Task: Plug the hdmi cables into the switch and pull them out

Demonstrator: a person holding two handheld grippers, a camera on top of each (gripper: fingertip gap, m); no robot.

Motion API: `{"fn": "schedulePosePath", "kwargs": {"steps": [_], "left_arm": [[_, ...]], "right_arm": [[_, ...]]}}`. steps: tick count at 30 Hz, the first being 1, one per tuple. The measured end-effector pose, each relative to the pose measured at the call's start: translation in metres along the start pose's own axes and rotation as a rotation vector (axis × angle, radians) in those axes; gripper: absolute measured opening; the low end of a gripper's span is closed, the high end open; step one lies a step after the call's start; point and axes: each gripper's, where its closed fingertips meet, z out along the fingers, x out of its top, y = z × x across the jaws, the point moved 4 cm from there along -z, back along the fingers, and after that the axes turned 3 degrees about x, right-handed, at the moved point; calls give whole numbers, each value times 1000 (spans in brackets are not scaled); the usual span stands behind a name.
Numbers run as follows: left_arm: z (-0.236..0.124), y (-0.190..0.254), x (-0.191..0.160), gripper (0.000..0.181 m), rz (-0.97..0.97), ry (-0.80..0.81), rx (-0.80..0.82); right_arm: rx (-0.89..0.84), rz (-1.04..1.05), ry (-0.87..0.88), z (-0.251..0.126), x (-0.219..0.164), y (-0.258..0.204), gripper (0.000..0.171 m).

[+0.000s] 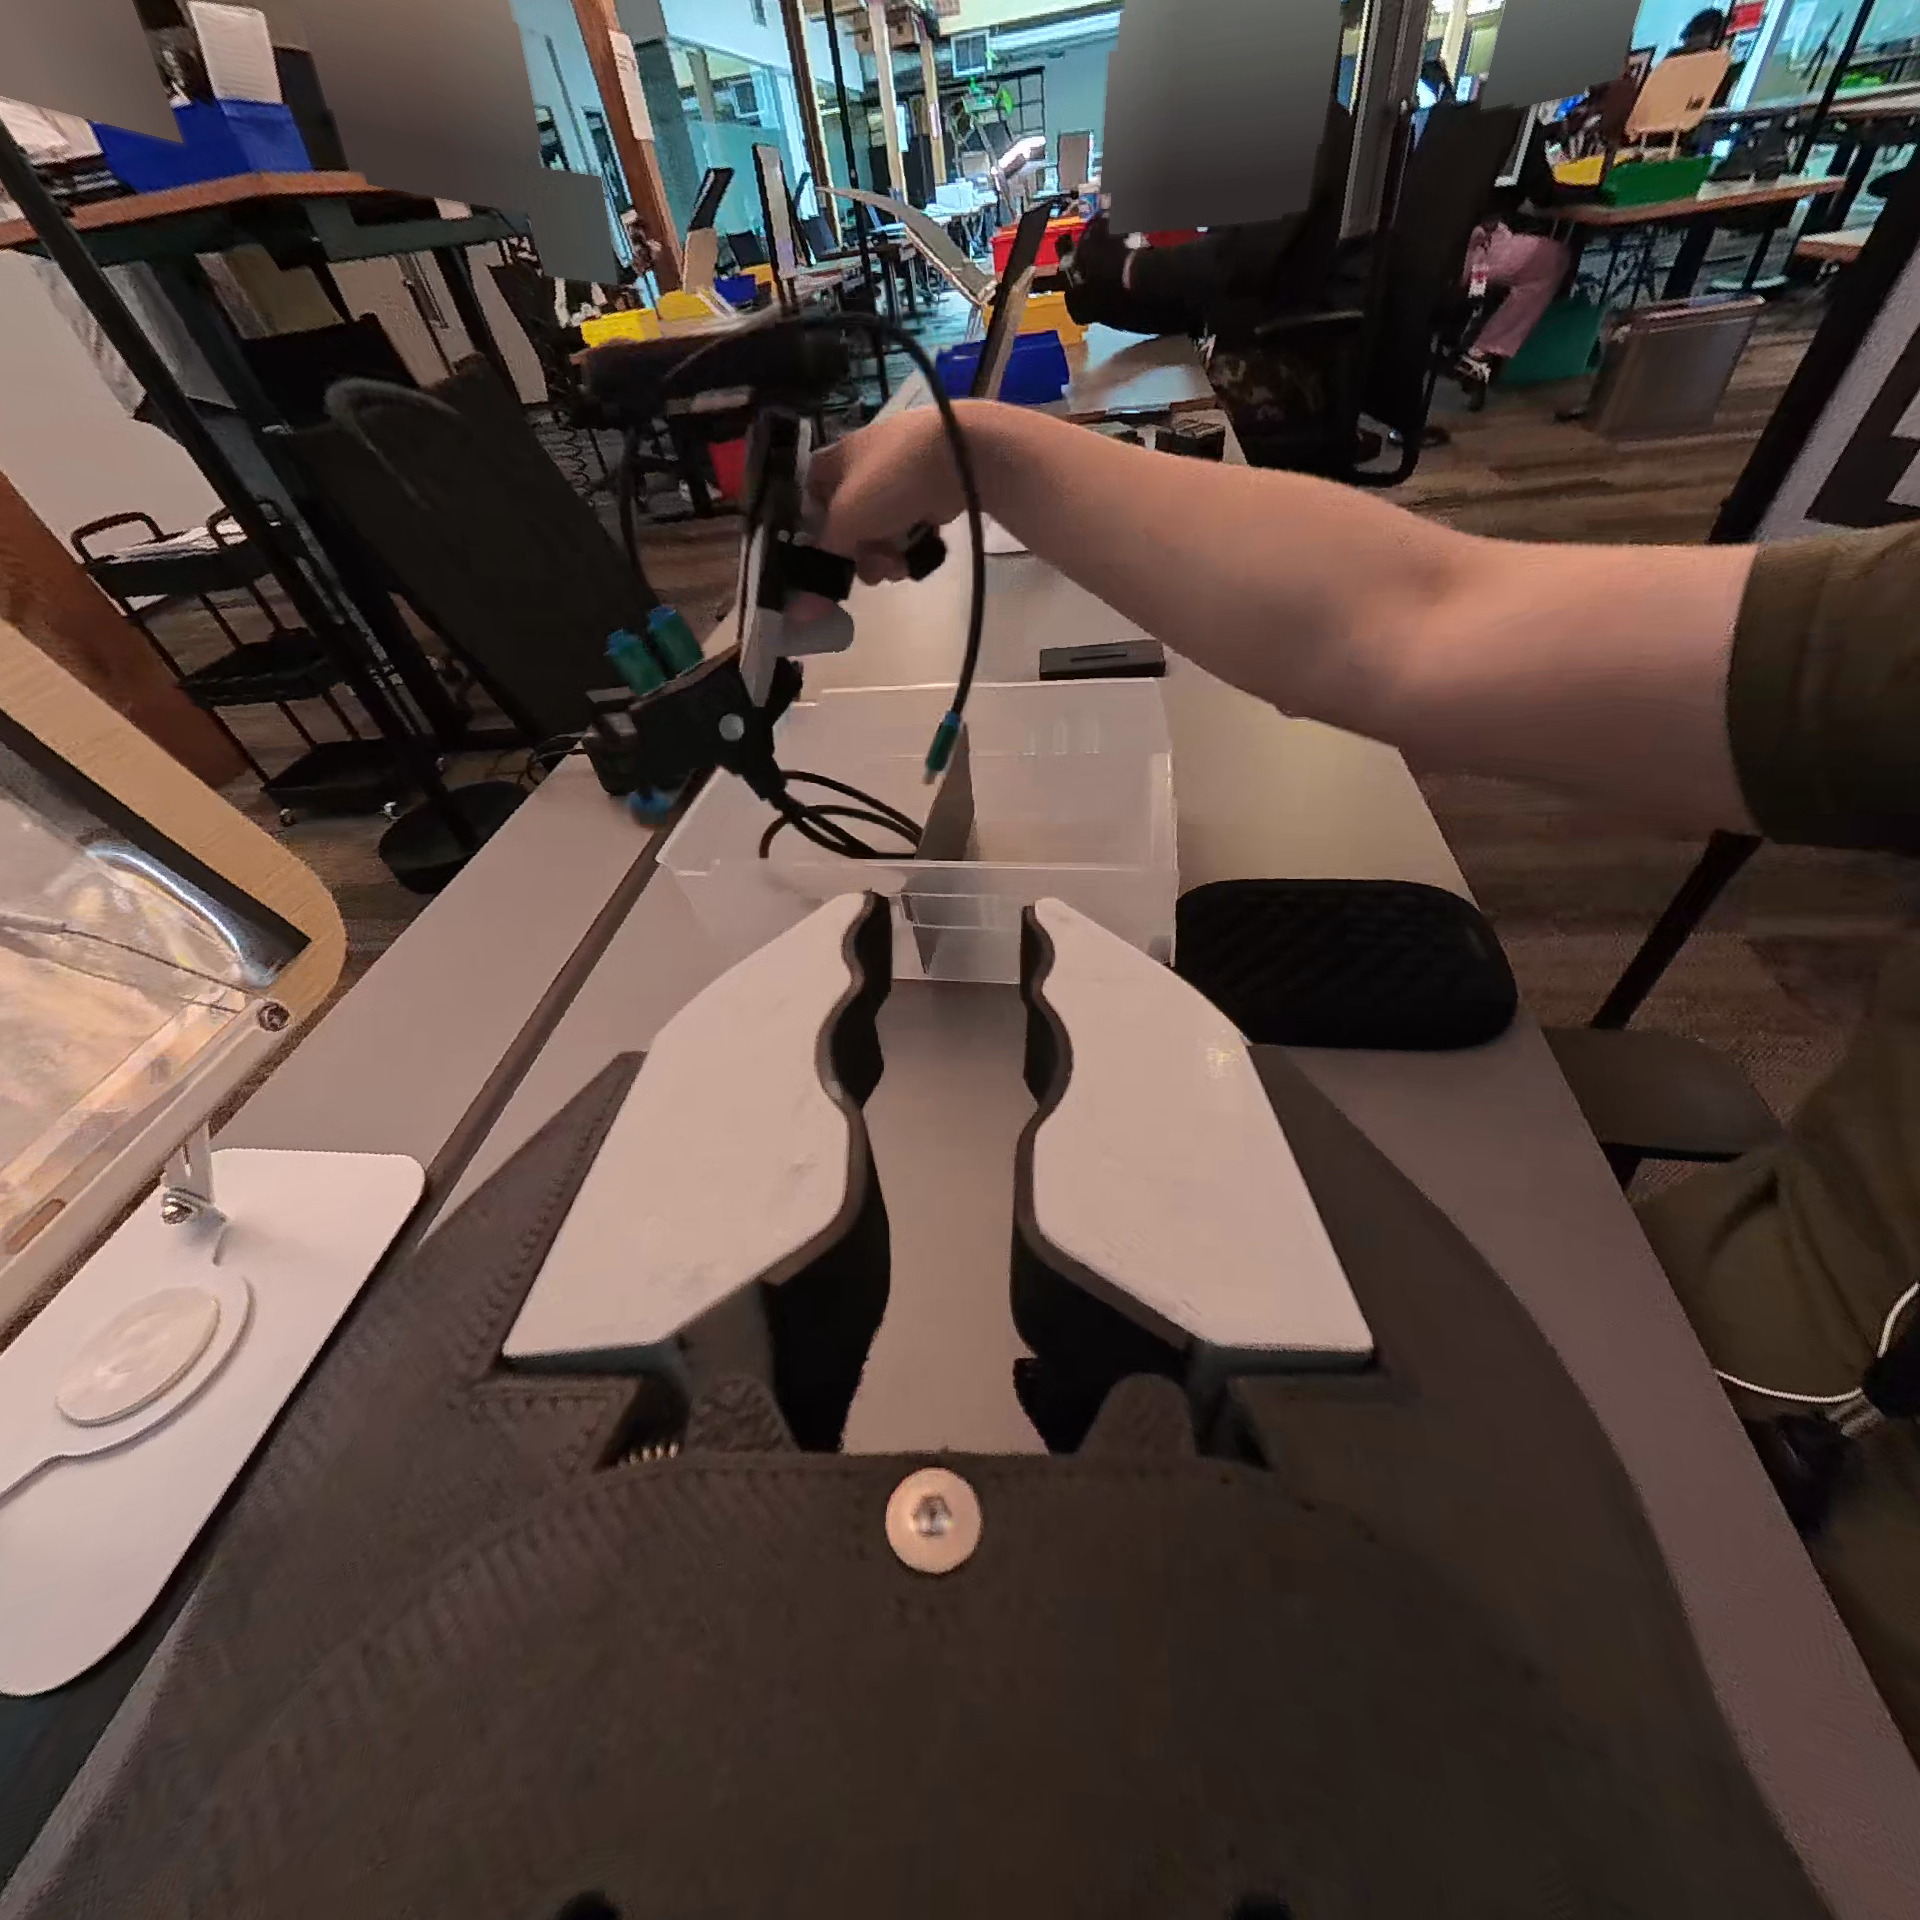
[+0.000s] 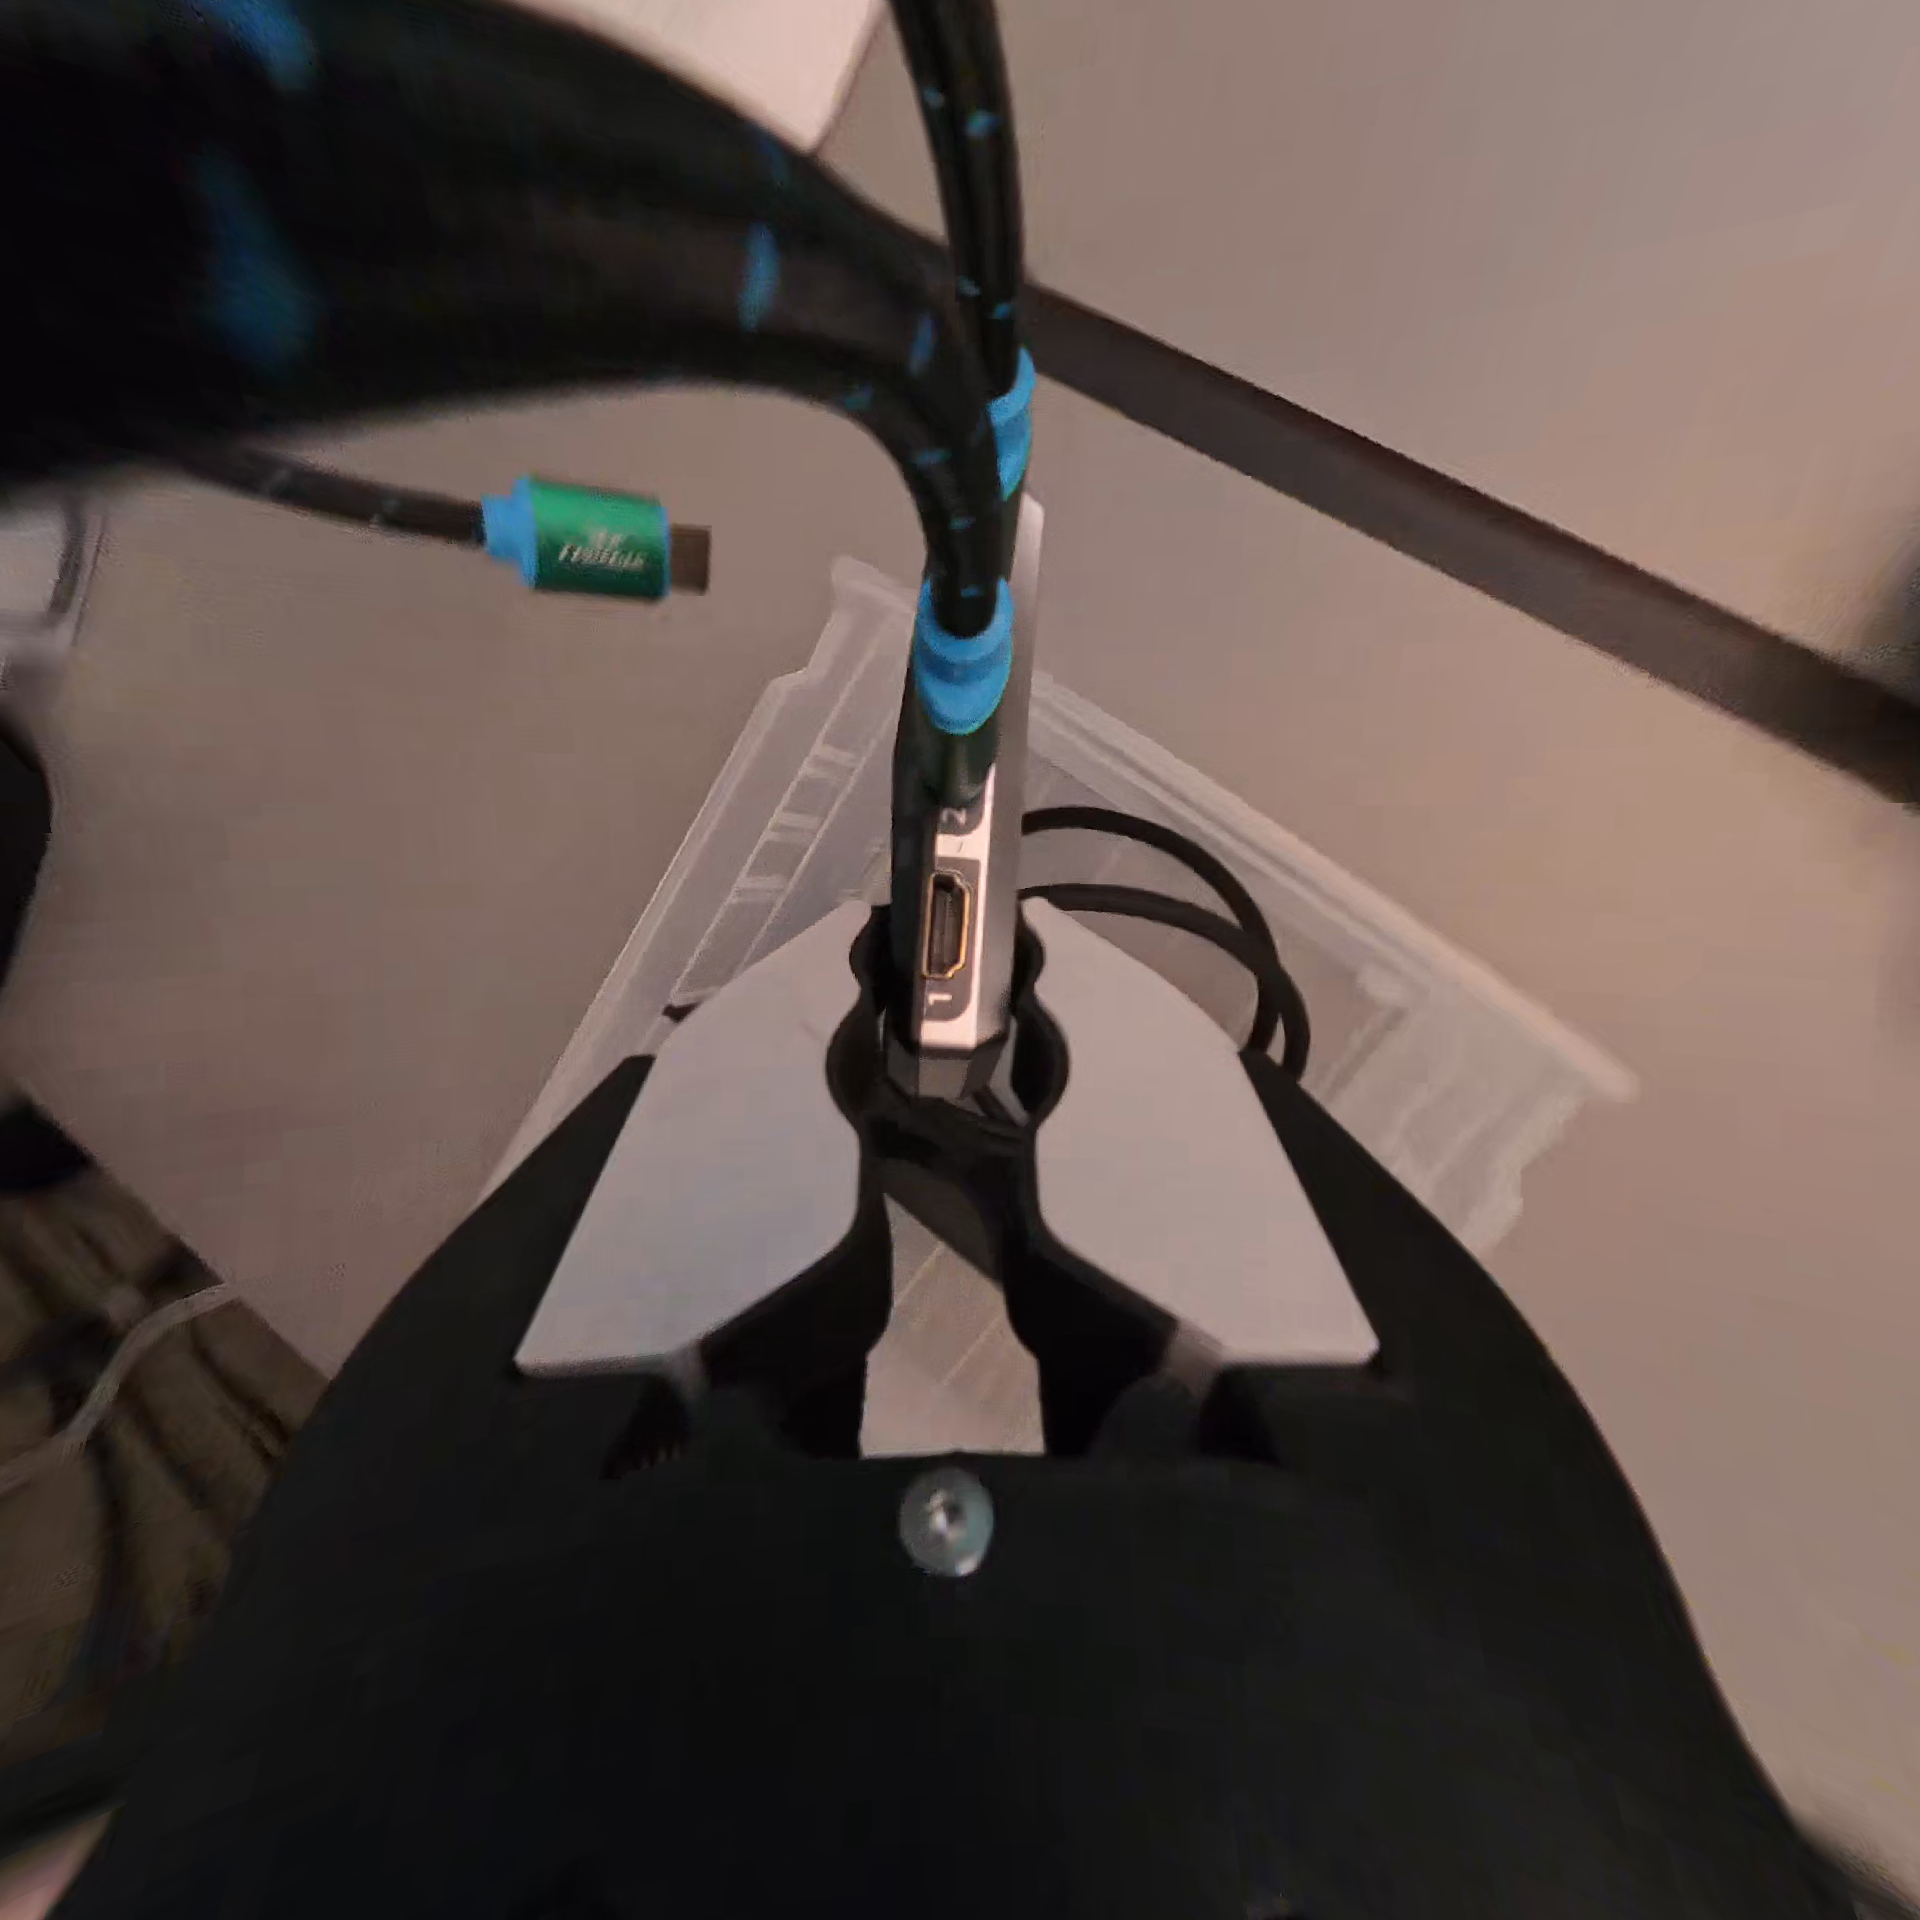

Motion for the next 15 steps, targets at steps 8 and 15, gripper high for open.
{"fn": "schedulePosePath", "kwargs": {"steps": [8,15], "left_arm": [[13,4,-10,25,-5,-31,-31],[81,-6,-53,51,-34,-140,12]], "right_arm": [[207,-242,143,42,-13,14,22],[284,-103,105,37,-14,25,22]]}}
